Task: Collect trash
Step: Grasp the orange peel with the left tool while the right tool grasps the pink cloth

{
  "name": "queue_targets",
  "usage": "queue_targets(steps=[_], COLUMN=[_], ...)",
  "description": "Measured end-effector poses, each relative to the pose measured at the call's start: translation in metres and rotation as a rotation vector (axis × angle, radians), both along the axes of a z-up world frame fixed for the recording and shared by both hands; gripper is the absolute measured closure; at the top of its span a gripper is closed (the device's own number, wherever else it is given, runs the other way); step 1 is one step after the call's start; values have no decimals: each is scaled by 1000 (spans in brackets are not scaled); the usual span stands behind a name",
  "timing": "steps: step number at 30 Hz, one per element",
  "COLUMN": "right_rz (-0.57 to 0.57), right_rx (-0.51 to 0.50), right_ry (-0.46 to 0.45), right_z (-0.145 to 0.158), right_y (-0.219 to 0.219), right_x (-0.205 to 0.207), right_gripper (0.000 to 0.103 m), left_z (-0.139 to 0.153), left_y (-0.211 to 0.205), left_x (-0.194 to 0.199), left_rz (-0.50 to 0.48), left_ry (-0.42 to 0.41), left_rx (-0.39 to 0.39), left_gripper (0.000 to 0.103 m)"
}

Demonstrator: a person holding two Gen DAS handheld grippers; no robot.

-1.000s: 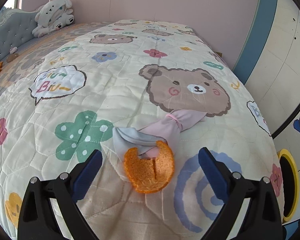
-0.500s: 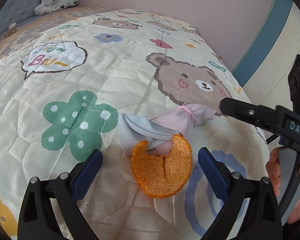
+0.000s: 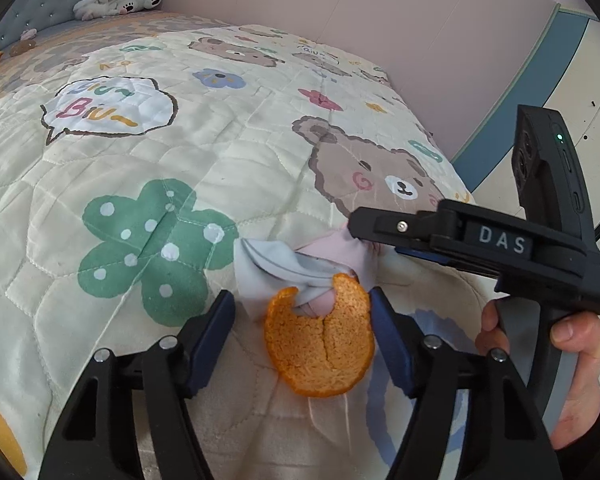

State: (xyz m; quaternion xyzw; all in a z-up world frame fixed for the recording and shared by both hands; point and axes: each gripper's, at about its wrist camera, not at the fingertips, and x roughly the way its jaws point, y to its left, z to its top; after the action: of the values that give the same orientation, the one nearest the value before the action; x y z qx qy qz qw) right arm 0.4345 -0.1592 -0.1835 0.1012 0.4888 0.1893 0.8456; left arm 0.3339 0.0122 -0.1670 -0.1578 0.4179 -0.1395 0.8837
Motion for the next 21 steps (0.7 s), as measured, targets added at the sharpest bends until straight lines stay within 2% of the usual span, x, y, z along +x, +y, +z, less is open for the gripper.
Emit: queue_targets(steps=[2,6,12,15,21], right_rz=[21,33,48,42,42], right_rx=[-10,-61,-152,-156,-188], right_ry=[-5,-10,-18,-17,-25], right_z=[0,-4,-8,-8,-7], right_y=[8,21,35,34,38], right_x=[1,9,11,12,3], right_gripper=[40,40,40,46,60], left_z=[0,-2,-5,-5,-2], left_y=[0,-4,-7,-5,-9], left_x=[-1,0,4,2,-2], left_rz=[-4,-31,-50,-48,-63], left_ry=[-4,-4,5,-4,-30], left_rx=[-12,-19,-42,-63,-61], left_gripper=[49,61,72,84,96])
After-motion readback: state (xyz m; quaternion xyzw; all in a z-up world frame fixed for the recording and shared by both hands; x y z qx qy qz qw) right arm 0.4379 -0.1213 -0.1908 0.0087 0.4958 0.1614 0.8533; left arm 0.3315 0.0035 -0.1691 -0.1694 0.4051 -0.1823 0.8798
